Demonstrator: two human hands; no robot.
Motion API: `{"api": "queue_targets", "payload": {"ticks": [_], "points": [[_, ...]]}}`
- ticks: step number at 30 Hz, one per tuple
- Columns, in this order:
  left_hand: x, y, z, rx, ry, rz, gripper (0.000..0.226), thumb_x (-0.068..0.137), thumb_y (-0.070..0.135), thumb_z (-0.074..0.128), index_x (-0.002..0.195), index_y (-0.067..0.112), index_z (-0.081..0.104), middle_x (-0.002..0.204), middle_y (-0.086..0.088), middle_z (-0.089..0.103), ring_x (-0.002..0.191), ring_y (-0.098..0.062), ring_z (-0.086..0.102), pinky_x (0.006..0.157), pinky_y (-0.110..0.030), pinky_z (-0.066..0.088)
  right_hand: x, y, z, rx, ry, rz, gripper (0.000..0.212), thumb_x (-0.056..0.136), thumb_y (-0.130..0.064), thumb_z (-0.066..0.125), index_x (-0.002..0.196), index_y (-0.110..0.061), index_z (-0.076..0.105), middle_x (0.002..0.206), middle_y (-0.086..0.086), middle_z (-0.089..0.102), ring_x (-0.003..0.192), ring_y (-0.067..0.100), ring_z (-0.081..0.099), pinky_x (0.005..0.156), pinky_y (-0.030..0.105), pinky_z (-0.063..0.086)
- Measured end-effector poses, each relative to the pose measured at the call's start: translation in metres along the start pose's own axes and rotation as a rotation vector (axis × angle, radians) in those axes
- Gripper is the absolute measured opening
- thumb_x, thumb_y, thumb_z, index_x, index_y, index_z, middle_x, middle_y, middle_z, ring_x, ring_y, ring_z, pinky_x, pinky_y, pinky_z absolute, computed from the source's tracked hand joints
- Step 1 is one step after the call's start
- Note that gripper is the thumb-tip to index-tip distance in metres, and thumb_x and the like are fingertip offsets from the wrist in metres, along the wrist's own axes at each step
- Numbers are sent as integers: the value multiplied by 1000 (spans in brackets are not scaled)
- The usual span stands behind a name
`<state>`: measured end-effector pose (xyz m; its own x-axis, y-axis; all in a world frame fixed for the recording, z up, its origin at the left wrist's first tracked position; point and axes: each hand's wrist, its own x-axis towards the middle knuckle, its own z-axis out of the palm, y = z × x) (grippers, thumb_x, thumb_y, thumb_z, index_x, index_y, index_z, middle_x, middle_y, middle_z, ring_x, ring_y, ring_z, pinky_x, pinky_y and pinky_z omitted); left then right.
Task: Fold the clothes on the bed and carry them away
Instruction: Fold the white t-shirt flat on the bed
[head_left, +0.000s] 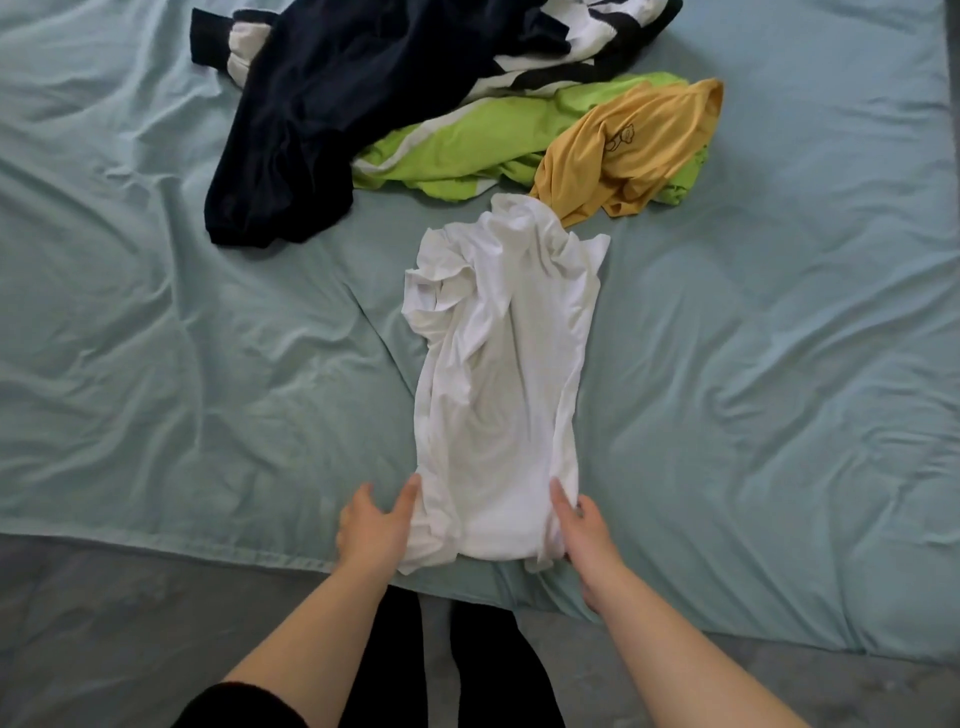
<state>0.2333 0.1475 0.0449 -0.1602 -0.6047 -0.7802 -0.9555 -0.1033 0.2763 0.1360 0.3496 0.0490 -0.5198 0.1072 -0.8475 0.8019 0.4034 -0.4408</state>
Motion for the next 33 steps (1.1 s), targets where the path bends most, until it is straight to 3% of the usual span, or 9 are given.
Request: {"api": "queue_targets", "payload": {"ticks": [3, 6, 9, 13, 19, 22, 25, 28, 33], "points": [[-2, 8, 21, 347, -171, 121, 96, 69, 77, 59, 146, 27, 31, 148, -6, 38, 136, -30, 37, 108, -47, 32, 7, 12, 9, -217, -64, -39, 54, 82, -24, 75, 124, -10, 45, 116, 3, 57, 106, 22, 58, 85, 34, 50], [0, 6, 36, 499, -152, 154, 71, 77, 52, 64, 136, 27, 35, 135, -7, 44, 123, -31, 45, 97, -44, 39, 14, 22, 16, -436, -48, -115, 40, 82, 2, 55, 120, -6, 46, 113, 12, 59, 92, 22, 55, 68, 28, 45], [9, 2, 33, 257, -134, 182, 32, 87, 9, 46, 119, 11, 50, 116, -14, 59, 94, -28, 53, 80, -36, 45, 20, 25, 15, -403, -49, -139, 35, 83, 7, 42, 115, -5, 49, 113, 15, 60, 92, 20, 52, 69, 25, 37], [8, -15, 21, -34, -164, 84, 35, 83, -8, 38, 105, 4, 63, 106, -20, 67, 89, -27, 57, 76, -33, 44, 21, 41, -8, -489, -41, -98, 33, 88, 7, 40, 119, 2, 51, 117, 14, 56, 104, 25, 53, 73, 24, 34], [7, -44, 1, 38, -232, -92, 26, 81, 11, 52, 106, 4, 59, 105, -18, 64, 98, -34, 61, 90, -46, 50, 18, 65, -48, -543, -92, 45, 20, 89, 0, 51, 108, -6, 51, 109, 13, 60, 101, 26, 58, 81, 29, 42], [19, -17, 1, 8, -222, 11, 35, 84, 24, 67, 112, 6, 57, 107, -8, 64, 95, -26, 60, 77, -34, 46, 31, 38, -46, -432, -11, -17, 55, 83, -20, 72, 129, -8, 45, 102, 6, 60, 92, 23, 60, 80, 30, 45], [42, 36, 5, -112, -179, 112, 40, 83, 36, 71, 112, 11, 59, 102, 1, 64, 92, -20, 62, 74, -33, 48, 65, -9, -30, -361, 83, -133, 65, 82, -32, 75, 134, -9, 43, 100, 3, 57, 89, 19, 56, 79, 27, 41], [64, 88, 14, -195, -146, 173, 38, 82, 41, 72, 102, 11, 62, 93, -1, 67, 88, -24, 65, 69, -31, 51, 104, -57, -9, -274, 140, -230, 46, 84, -35, 72, 115, -10, 51, 104, 5, 59, 91, 22, 57, 81, 30, 44], [80, 113, 23, -315, 4, 146, 26, 88, 31, 65, 99, 8, 61, 91, -5, 63, 82, -24, 59, 72, -31, 44, 133, -91, 6, -275, 264, -325, 20, 90, -23, 63, 83, -10, 50, 75, 3, 52, 74, 22, 49, 67, 28, 34]]}}
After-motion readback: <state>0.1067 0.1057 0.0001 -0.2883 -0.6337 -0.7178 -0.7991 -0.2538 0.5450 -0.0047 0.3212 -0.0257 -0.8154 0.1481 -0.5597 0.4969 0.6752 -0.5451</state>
